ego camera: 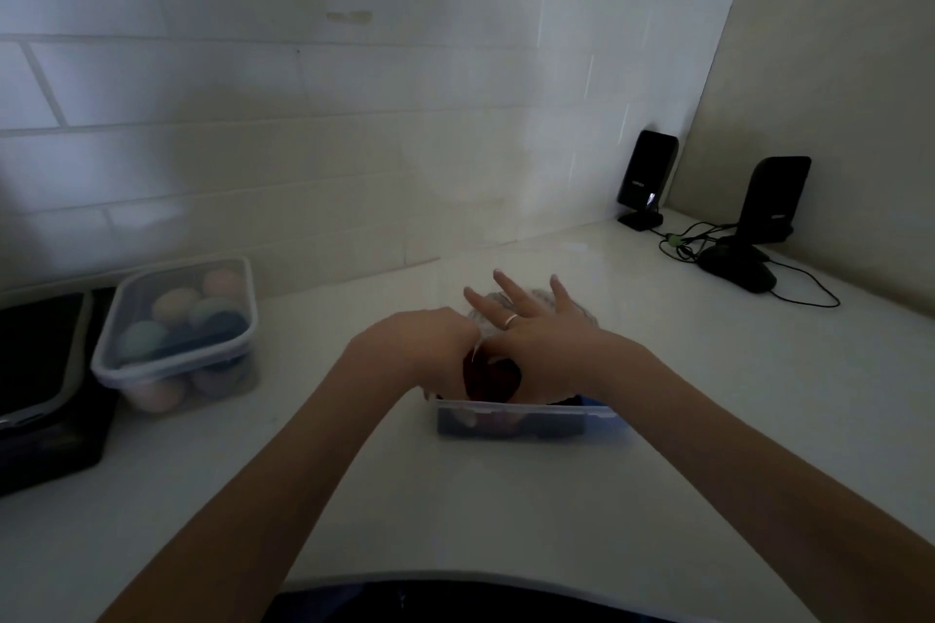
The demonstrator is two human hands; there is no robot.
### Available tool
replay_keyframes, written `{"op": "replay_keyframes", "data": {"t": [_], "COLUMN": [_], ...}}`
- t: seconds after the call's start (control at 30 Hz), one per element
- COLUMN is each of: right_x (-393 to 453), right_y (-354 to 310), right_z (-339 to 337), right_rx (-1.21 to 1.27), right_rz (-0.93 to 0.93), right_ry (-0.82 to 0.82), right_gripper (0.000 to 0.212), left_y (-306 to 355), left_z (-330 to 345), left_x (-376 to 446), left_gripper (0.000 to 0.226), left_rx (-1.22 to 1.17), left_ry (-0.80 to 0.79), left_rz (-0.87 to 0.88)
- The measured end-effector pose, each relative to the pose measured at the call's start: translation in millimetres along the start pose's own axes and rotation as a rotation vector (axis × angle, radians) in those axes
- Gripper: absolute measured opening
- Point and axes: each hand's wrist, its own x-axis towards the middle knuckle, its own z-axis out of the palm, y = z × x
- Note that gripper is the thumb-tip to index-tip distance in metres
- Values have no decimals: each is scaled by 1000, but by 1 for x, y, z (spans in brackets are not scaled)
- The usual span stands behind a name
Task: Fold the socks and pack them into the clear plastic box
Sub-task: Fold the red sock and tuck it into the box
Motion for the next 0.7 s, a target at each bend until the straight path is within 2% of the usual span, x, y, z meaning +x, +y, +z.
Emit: {"op": "replay_keyframes", "data": {"t": [0.2,0.27,0.4,0.53,0.7], "right_x": [-7,-9,-10,-8,-14], "right_y": [8,9,8,10,6], "right_z": [12,15,15,11,-12], "right_rx": [-10,22,59,101,305], "right_rz": [-63,-71,-71,-80,-64], "right_ry": [83,94,77,59,261], "right_gripper": [53,55,55,49,40], "left_y": [3,2,1,3,3], "left_z": [-2,-2,2,5,5], "left_x": [1,0,-3,-6,-9], "left_gripper": [36,38,56,54,51], "left_rx": [-82,-96,-118,-99,-107], "left_ry": [-79,-77,-39,25,47], "left_rz": [-37,-59,-101,-109,-100]}}
